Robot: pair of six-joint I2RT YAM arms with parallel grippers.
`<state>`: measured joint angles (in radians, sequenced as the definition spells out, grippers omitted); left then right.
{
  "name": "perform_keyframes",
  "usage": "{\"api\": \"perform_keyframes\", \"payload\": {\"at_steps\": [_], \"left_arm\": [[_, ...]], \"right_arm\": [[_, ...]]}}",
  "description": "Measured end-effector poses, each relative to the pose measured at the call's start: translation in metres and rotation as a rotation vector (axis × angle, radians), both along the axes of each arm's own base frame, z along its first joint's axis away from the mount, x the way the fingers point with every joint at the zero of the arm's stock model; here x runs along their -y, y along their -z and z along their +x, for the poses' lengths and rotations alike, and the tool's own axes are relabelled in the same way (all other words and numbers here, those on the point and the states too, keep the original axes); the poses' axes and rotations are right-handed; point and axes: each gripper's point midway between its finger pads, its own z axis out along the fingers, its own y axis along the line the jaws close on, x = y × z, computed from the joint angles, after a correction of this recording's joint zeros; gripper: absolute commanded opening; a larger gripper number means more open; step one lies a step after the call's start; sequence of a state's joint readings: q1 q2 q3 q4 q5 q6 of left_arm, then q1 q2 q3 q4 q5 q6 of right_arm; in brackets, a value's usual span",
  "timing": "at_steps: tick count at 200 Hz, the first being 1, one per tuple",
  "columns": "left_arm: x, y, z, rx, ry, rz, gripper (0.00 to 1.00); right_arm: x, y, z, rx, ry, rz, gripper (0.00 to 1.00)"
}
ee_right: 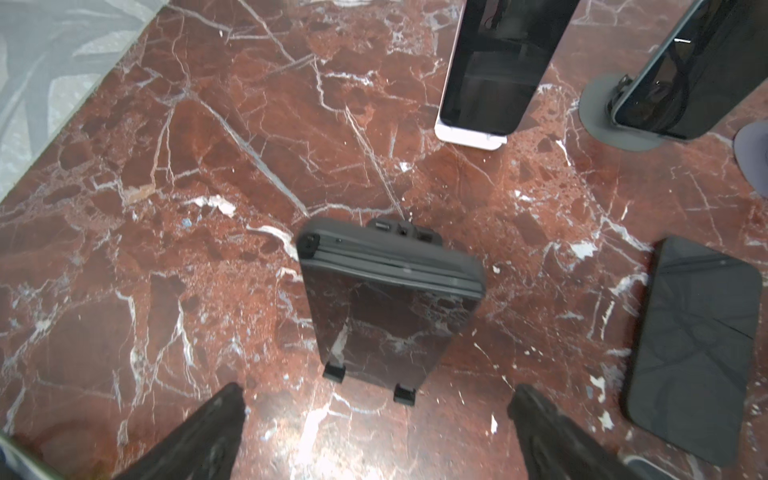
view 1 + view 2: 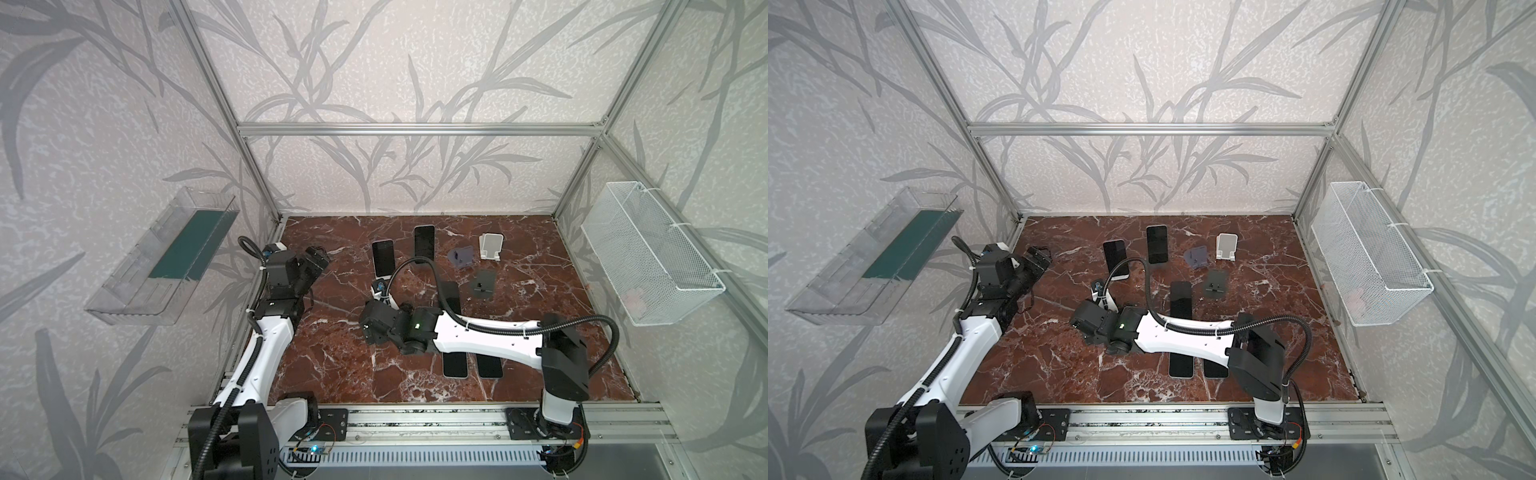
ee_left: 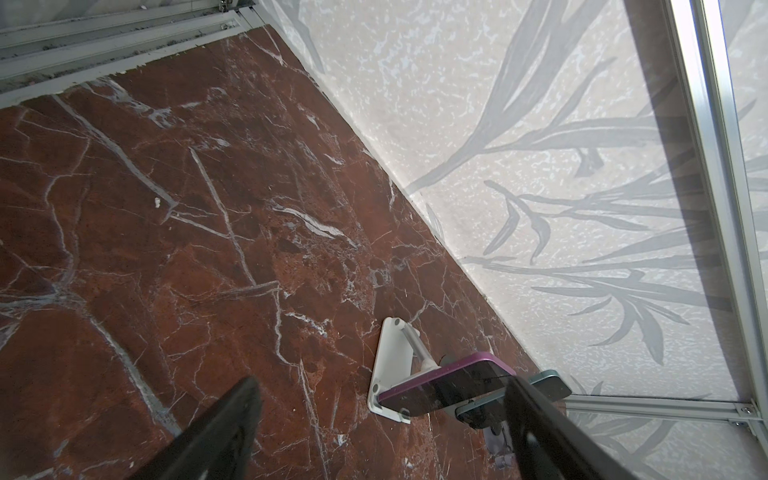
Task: Remove the phone from the phone stand
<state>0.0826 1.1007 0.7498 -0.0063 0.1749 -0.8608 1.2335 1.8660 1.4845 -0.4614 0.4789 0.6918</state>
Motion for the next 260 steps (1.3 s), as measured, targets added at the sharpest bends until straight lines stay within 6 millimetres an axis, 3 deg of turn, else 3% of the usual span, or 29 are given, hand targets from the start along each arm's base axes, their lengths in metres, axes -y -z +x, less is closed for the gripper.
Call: {"api": "perform_keyframes", "payload": {"at_steps": [55, 150, 190, 260], "left_arm": [[0.001, -0.004, -0.001, 0.014, 0.005, -0.007, 0.92], [0.002, -0.010, -0.002, 0.031, 0.010, -0.008, 0.91], [0.003, -0.010, -0.002, 0.031, 0.013, -0.011, 0.91], [0.004, -0.011, -0.002, 0.035, 0.020, -0.014, 0.91]], "right_arm": [[-0.019, 0.005, 0.016, 0.029, 0.040, 0.008, 0.99], [-0.009, 0.018, 0.027, 0.036, 0.105, -0.042, 1.00], [-0.004, 0.034, 0.039, 0.015, 0.125, -0.062, 0.89], [-0.016, 0.031, 0.041, 0.017, 0.080, -0.025, 0.73]]}}
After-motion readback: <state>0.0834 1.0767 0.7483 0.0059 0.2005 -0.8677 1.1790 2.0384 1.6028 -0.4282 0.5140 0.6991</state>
